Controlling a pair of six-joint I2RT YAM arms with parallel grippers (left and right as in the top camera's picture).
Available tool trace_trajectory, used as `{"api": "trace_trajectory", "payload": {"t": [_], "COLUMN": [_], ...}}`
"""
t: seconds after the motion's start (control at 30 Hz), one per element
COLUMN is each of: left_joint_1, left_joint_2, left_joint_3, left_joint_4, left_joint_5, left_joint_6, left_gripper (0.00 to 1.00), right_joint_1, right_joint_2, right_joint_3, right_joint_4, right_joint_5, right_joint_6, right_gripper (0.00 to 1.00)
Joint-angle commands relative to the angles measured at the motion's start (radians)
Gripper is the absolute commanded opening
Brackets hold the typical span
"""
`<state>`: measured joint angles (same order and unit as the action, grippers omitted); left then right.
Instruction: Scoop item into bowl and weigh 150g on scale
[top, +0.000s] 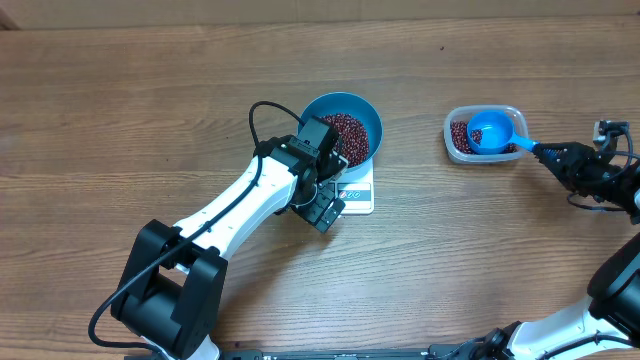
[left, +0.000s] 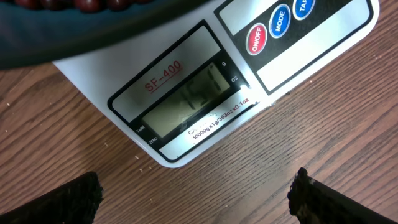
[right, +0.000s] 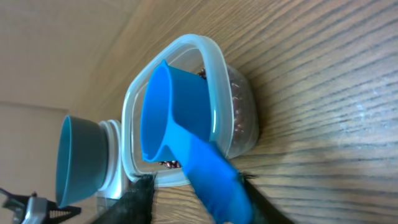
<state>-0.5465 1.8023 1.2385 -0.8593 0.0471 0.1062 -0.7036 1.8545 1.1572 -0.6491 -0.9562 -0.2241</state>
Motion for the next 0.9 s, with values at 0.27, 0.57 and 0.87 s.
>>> {"api": "trace_trajectory", "payload": {"t": [0.27, 0.57, 0.87], "left_joint_1": [-0.003, -0.003, -0.003], "left_joint_2": [0.002, 0.002, 0.002], "left_joint_3": [-0.008, -0.008, -0.008], "left_joint_4": [0.004, 0.003, 0.004], "left_joint_5": [-0.006, -0.006, -0.006], "left_joint_6": [-0.01, -0.01, -0.01], "left_gripper": [0.99, 1.0, 0.99], "right_joint_1": [0.003, 0.003, 0.003], "right_joint_2": [0.001, 0.001, 0.001], "right_joint_3": [-0.039, -0.039, -0.039], "right_joint_4": [0.135, 0.159, 0.159], "right_joint_5": [0.011, 0.01, 0.042], "right_joint_6": [0.013, 0.014, 0.014], "right_gripper": [0.44, 0.48, 0.33]}}
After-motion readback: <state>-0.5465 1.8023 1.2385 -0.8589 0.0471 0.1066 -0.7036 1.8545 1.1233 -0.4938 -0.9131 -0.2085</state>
